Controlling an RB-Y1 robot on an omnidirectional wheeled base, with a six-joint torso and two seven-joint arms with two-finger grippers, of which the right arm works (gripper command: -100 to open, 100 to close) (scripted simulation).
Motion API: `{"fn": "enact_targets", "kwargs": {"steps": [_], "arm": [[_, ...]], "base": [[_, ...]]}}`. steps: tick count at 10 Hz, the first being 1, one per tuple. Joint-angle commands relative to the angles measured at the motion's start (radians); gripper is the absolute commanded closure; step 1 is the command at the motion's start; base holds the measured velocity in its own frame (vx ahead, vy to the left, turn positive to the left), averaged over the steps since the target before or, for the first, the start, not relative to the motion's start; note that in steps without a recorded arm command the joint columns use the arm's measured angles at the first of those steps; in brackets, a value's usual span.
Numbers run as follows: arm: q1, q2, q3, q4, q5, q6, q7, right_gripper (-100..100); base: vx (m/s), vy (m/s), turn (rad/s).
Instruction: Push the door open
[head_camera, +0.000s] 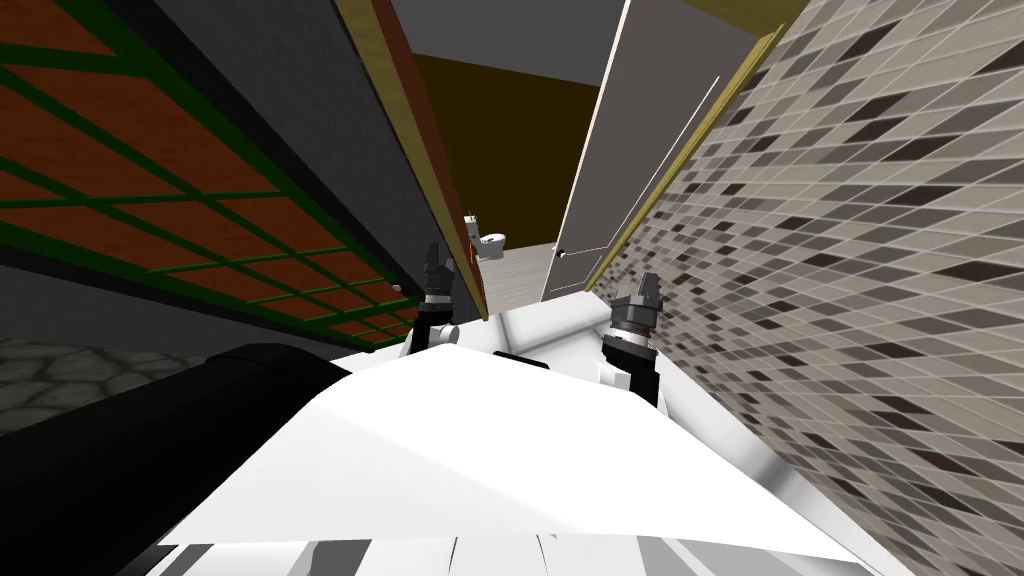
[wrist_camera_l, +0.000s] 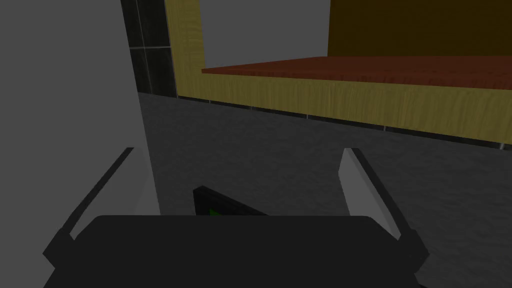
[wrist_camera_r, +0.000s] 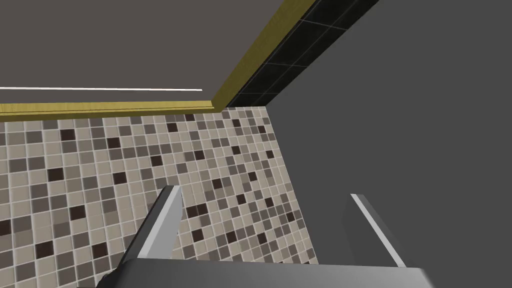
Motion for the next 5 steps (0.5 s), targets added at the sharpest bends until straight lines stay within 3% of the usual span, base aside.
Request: {"fn": "enact_targets", "kwargs": {"steps": [1,5], "arm": [[-0.013,-0.015,0.0,0.034,0.012,-0.012,0.023,-100],[-0.044,-0.044,0.0,0.118,0.041,-0.041,0.08,-100]], "base": [[0.079,-0.029,0.006],[0.1,-0.045,0.01]]}}
